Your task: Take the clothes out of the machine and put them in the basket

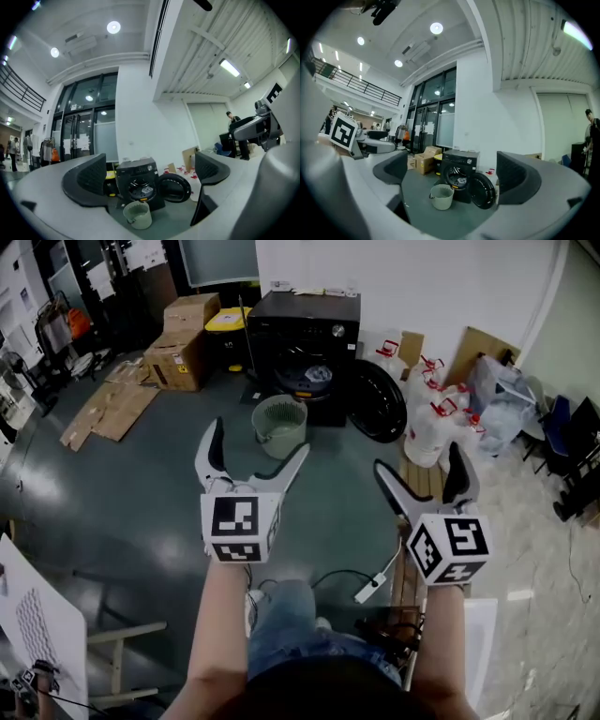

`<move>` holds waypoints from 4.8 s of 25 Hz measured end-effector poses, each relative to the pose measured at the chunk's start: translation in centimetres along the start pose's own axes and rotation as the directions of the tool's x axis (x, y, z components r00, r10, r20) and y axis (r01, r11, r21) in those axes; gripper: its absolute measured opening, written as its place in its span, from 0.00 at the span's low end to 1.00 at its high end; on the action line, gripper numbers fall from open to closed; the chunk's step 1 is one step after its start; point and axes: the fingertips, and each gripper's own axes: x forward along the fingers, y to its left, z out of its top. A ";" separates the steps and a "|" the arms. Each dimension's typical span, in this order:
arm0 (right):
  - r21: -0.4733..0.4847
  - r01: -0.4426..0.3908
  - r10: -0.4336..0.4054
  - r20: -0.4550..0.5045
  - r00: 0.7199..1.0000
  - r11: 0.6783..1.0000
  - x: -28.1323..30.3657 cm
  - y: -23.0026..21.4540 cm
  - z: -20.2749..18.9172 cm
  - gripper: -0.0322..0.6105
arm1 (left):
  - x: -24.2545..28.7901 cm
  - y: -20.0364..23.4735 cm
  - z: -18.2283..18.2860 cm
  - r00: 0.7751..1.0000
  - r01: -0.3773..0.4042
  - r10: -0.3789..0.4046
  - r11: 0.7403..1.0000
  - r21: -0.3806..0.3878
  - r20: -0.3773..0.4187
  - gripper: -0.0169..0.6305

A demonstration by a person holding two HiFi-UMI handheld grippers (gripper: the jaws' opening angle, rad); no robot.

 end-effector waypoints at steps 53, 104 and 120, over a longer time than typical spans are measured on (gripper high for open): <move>-0.060 -0.091 0.076 -0.219 0.973 0.994 45.8 0.3 -7.5 0.84 | 36.3 24.7 -15.7 0.988 0.030 -0.041 0.996 -0.079 -0.150 0.89; -0.035 -0.232 0.204 -0.361 0.910 0.972 84.6 -18.0 -16.1 0.84 | 75.4 30.6 -22.4 0.946 -0.068 0.056 0.997 -0.027 -0.318 0.89; 0.002 -0.186 0.169 -0.430 0.887 0.982 91.4 -12.6 -20.7 0.84 | 78.0 36.1 -31.6 0.920 -0.011 -0.035 0.993 -0.114 -0.390 0.89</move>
